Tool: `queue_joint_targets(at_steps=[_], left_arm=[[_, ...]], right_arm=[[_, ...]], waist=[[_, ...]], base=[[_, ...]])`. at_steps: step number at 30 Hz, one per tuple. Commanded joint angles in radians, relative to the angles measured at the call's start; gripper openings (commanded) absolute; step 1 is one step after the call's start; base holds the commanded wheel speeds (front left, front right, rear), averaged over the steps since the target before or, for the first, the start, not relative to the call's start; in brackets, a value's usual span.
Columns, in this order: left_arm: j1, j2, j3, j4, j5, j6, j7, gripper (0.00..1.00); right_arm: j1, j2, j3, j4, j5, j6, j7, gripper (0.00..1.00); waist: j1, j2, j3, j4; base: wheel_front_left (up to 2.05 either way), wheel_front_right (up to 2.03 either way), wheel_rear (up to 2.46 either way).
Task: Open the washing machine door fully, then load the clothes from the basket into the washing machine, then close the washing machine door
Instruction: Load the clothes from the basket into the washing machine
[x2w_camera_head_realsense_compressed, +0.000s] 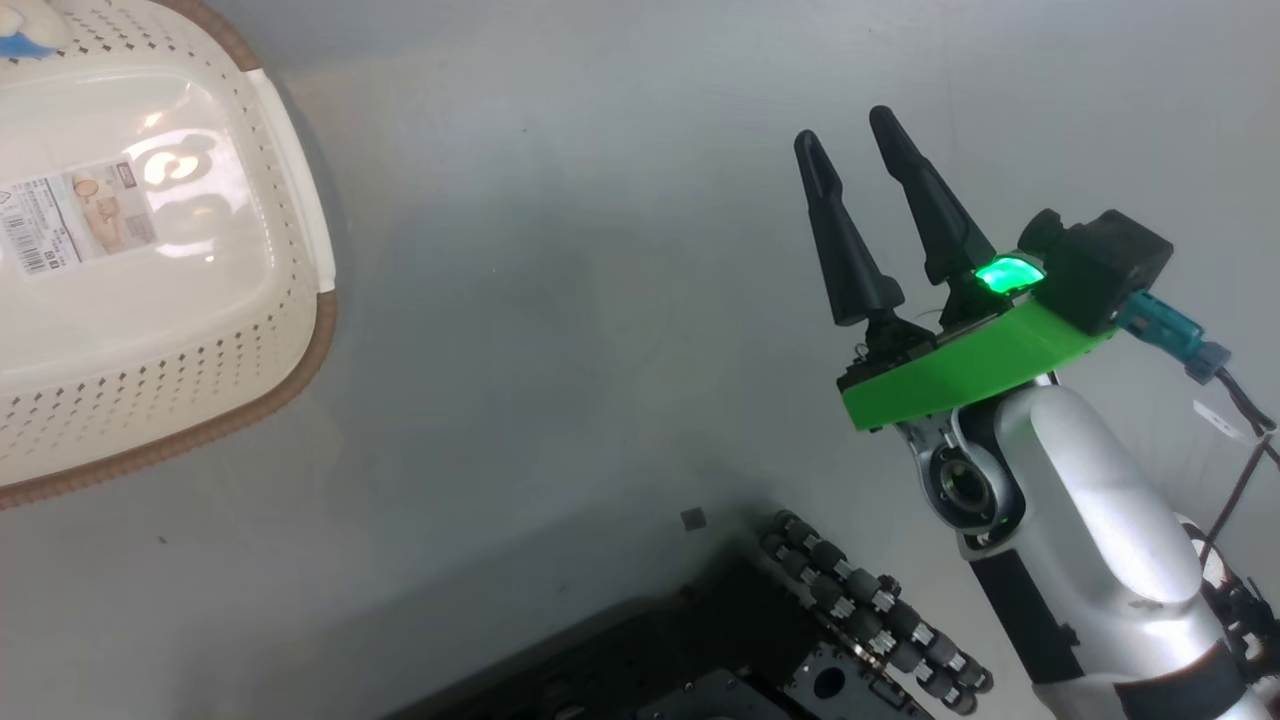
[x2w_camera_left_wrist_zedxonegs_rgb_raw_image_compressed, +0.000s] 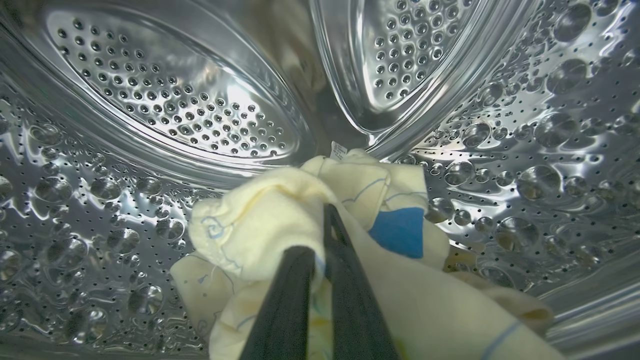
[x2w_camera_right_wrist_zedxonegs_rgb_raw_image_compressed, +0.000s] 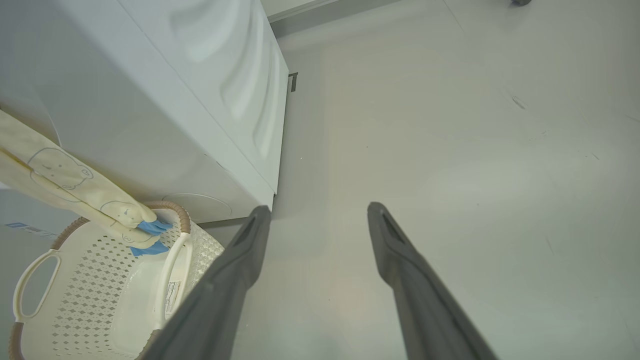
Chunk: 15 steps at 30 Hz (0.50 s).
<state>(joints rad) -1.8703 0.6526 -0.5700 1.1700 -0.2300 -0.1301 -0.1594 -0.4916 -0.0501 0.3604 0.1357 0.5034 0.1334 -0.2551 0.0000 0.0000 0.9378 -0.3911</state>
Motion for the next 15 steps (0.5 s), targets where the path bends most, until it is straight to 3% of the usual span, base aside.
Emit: queue_joint_targets(at_steps=[1,2,15], left_arm=[[-0.039,0.024,-0.002,-0.015,-0.003,0.0,-0.006,0.7],[-0.042,0.02,-0.006,-0.008,-0.006,0.0,-0.006,1.0],[0.077,0.0,-0.045,0.031,-0.11,0.0,-0.076,1.0]], right_arm=[[0.022,0.0,0.008,-0.02,0.008,-0.003,-0.007,1.0],[0.021,0.0,0.008,-0.019,0.007,-0.003,-0.007,1.0],[0.025,0.0,-0.032,0.003,-0.036,-0.003,-0.007,1.0]], waist=[[0.0,0.0,-0.002,0.003],[0.0,0.0,-0.004,0.004],[0.0,0.0,-0.114,0.045]], base=[[0.0,0.0,0.0],[0.0,0.0,0.0],[0.0,0.0,0.0]])
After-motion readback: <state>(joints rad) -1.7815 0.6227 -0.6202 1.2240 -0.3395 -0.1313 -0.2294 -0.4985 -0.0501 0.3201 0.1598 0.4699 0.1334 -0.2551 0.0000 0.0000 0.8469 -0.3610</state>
